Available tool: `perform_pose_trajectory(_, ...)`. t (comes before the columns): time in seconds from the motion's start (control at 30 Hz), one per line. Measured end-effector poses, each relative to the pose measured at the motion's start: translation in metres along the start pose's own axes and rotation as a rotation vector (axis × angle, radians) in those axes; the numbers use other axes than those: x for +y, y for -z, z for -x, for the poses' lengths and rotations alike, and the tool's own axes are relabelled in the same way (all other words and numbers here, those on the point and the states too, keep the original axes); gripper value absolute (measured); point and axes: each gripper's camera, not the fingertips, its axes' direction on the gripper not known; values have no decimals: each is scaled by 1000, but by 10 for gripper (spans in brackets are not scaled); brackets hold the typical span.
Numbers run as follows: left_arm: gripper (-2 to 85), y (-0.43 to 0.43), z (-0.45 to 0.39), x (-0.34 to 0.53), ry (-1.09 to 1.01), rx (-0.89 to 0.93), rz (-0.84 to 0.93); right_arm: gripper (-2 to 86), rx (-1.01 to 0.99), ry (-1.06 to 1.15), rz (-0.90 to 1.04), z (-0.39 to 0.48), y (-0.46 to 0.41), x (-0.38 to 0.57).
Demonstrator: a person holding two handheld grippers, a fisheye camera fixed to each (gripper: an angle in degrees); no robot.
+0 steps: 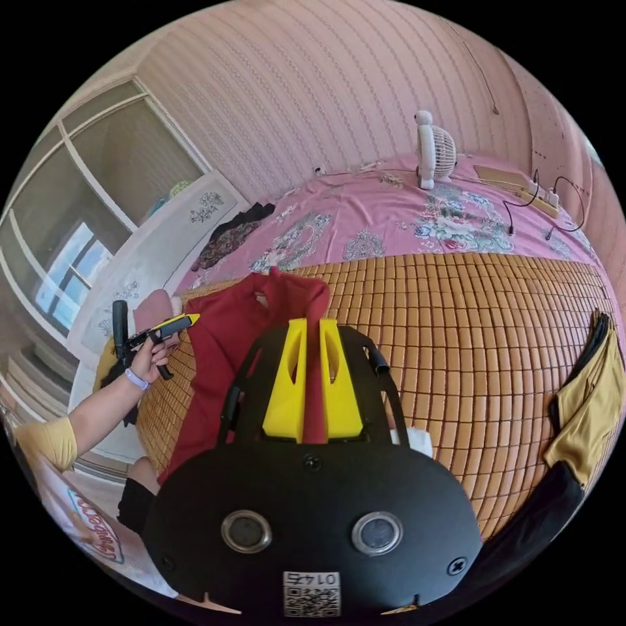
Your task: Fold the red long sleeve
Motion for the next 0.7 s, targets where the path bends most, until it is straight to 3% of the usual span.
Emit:
perform_pose_trajectory(0.13,46,99,-12,100,-102,163,-50,29,-41,154,-42,36,70,53)
perform_pose_trajectory(0.23,52,132,-17,204,-50,240,95,35,-162,159,-13,52,121,128)
perform_pose_trajectory(0.4,49,140,-17,332,234,118,316,50,50,-125,345,60,117,269)
perform_pose_trajectory(0.47,48,137,-20,349,312,147,339,56,68,-205,399,64,111,288)
perform_pose_trajectory(0.57,45,125,-31,351,350,166,339,96,-5,-297,332,75,109,282)
perform_pose_trajectory(0.7,11,105,-75,327,219,249,287,63,18,-298,304,99,96,239)
